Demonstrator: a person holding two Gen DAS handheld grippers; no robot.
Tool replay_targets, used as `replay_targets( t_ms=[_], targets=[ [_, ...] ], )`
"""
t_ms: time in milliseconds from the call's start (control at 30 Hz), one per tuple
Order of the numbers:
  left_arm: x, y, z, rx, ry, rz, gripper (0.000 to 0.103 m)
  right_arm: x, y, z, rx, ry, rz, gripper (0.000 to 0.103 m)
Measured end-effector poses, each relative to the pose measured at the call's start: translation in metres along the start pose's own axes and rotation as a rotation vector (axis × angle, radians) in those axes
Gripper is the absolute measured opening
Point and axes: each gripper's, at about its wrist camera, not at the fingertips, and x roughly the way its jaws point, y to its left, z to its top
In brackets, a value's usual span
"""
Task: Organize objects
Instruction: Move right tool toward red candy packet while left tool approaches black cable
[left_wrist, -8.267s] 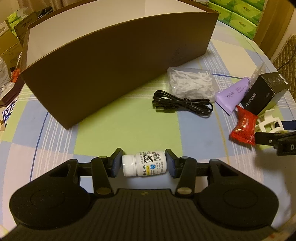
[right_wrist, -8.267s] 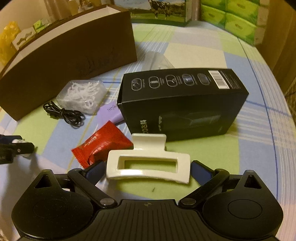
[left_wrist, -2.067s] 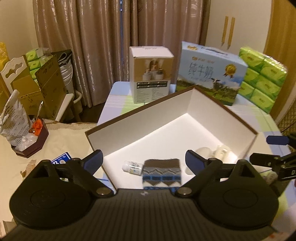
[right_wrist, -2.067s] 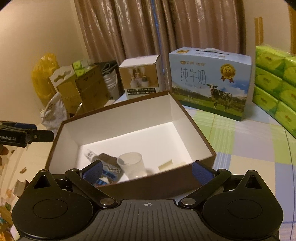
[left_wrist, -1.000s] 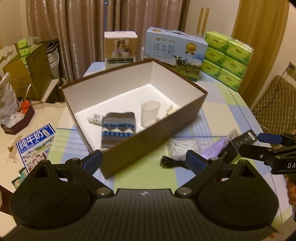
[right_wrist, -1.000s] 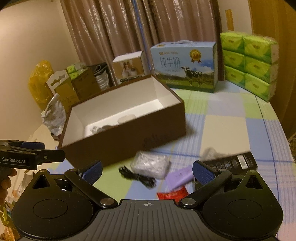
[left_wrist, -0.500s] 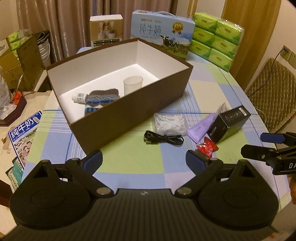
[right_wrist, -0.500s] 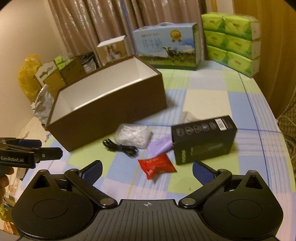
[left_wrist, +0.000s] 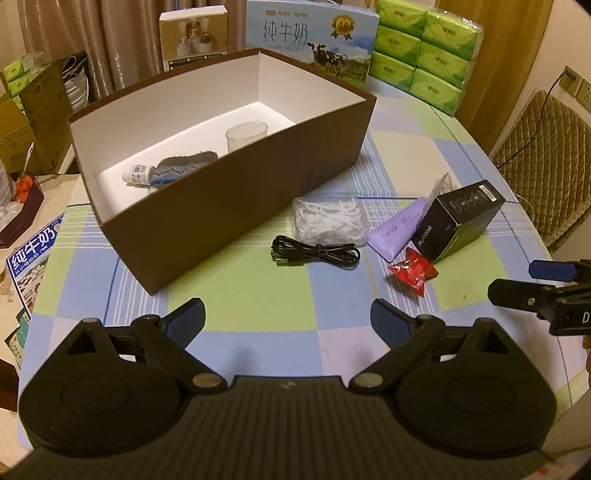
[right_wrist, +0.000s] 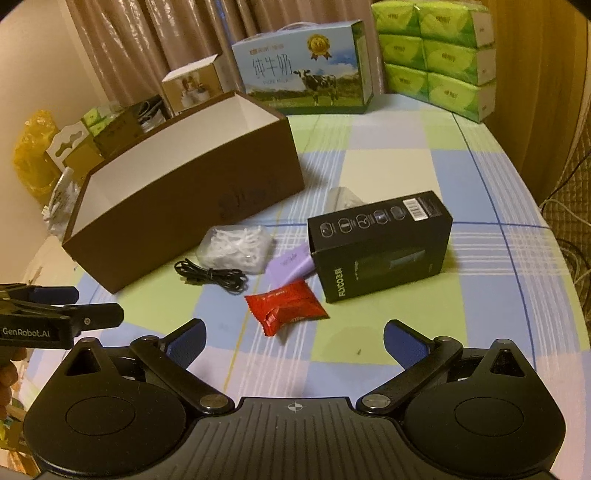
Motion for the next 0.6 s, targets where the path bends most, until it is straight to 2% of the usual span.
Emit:
replay_targets(
  t_ms=[33,133,300,367,433,600],
  targets=[
    [0.002,0.000,0.000,0.000,0.002,-0.002,0.094,0.002,0.001,0.000,-0.001,-0.002,0.000,0.099],
    [0.010,-0.002,0.001,0.009,0.008,-0.006,0.094,0.012,0.003,0.001,-0.003,0.011,0.006,0.085],
    [0.024,-0.002,0.004,0.015,0.009,-0.001,0.094,0.033,0.009,0.005,0.034,0.031,0.009,0.070],
    [0.031,0.000,0.005,0.013,0.006,0.004,0.094,0.042,0.010,0.006,0.061,0.046,0.016,0.060],
    [0.038,0.002,0.006,0.013,0.009,0.009,0.093,0.051,0.009,0.007,0.092,0.062,0.011,0.053],
    [0.055,0.005,0.010,0.018,0.025,0.017,0.092,0.065,0.002,0.011,0.196,0.081,-0.009,0.052]
  ],
)
